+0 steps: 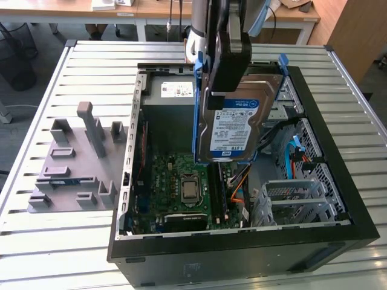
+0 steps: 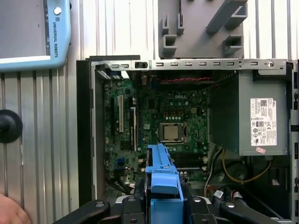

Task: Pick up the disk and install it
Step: 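Insert the disk into the insertion slot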

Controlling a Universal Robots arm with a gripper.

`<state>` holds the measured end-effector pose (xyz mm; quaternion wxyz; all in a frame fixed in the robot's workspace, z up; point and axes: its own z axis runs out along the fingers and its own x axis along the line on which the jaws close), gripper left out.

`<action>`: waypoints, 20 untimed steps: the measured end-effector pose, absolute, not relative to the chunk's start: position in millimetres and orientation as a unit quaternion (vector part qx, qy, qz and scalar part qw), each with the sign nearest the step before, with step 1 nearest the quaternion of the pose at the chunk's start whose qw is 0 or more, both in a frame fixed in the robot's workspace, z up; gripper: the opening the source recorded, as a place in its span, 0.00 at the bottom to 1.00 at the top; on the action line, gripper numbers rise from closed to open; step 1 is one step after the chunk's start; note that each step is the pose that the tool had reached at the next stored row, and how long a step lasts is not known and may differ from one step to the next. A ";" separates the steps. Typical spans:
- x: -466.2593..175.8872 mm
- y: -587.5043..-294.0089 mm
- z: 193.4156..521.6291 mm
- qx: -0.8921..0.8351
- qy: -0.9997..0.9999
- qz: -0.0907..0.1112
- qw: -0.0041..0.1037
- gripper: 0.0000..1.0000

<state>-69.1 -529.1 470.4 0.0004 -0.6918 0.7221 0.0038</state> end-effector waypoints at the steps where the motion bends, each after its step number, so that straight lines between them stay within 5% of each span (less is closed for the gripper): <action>1: -66.8 -529.4 470.3 -0.692 0.722 0.004 0.000 0.36; 20: -59.4 -549.1 468.5 -0.692 0.722 0.004 0.000 0.36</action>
